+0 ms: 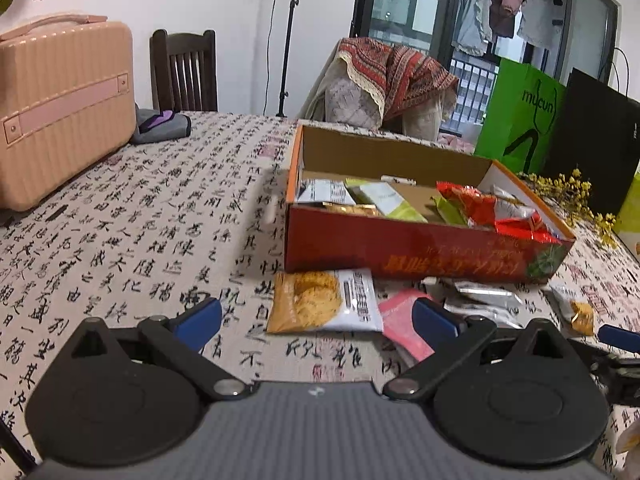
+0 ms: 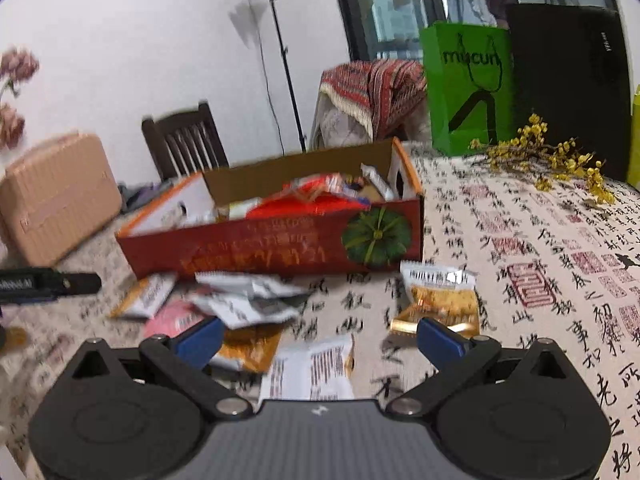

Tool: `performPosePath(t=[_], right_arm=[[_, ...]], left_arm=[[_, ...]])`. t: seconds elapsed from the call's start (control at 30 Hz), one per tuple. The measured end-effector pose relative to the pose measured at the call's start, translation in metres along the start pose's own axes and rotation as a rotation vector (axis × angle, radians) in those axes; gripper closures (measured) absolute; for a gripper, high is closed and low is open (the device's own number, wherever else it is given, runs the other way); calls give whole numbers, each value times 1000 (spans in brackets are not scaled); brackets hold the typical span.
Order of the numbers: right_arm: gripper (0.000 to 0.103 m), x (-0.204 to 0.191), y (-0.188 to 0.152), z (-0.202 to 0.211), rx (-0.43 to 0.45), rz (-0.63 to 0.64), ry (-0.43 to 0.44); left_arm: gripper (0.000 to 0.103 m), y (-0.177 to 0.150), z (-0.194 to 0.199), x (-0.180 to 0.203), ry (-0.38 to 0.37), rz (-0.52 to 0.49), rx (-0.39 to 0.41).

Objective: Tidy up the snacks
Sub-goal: 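Move both grippers back over the snack pile beside the box, then grasp a white sachet with the right gripper while the left grasps the pumpkin-seed cracker packet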

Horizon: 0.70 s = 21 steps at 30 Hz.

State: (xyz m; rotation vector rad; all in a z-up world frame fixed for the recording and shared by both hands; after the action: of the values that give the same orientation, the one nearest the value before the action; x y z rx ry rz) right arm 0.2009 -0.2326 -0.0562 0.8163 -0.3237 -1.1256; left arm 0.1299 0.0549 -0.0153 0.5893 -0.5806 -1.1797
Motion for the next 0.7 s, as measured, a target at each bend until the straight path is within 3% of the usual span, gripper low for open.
performPosePath(t=[0.17,0.3,0.4,0.5,0.7], right_arm=[[12,-10,-12,-8,-59,56,-29],[29,-15,-16,-14,-78,93,-76],[49,-16,-17,-11,-65,105,-70],[58,-15,-16,-10,-57,103,-69],[62,-9,-12,3,-1,83,-65]], left_arm=[[0,-7,-1,-2,-2,-10,-16],[0,-11,-2,-3,-6,-4,-30],[0,-13,-3,-5,-8,-1,-38],[0,-13,-3,-6,-6,1,-39],[0,-12,-6,-12,5,15,-45]])
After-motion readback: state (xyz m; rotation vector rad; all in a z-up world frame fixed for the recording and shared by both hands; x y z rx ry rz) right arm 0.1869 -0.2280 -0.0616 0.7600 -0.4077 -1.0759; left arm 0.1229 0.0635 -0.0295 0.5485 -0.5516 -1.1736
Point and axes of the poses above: each gripper's, at about its wrist camera, not at the fingertips, and z roughly against the way its jaws point, x to its right, y to its top, the point moved 2 cm from there along -z, roughly the way its jaws point, and after that the axes turned 9 degrees about -x, right-handed, at the moved point
